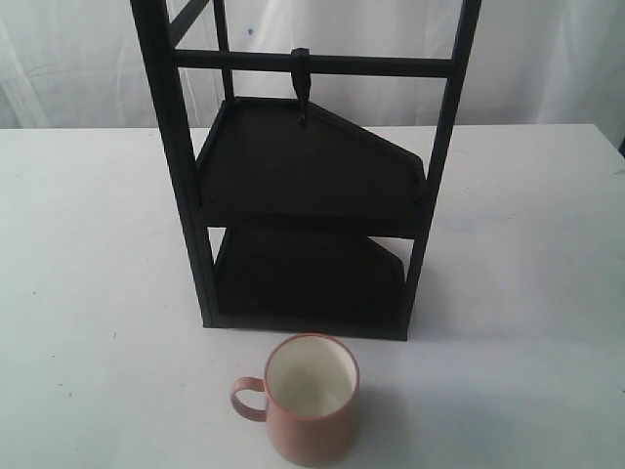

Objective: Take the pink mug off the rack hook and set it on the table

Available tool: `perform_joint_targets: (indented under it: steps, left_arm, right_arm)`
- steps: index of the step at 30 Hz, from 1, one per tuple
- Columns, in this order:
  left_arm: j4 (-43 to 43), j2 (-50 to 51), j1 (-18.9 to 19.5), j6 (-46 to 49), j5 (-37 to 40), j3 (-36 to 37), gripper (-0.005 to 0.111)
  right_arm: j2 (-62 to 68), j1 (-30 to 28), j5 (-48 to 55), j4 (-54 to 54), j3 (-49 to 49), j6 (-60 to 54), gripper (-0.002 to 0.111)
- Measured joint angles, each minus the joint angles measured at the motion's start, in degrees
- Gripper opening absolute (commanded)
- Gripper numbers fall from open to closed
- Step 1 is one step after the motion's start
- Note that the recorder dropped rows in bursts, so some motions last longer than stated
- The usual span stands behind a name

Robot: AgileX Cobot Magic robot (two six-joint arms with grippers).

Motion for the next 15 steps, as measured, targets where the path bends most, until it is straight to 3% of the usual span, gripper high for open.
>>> perform_joint_targets:
  steps: [15]
  left_arm:
    - [0.00,0.00,0.00,-0.30,0.13,0.00,0.000]
  right_arm:
    - [0.00,0.00,0.00,0.00,0.00,0.09,0.000]
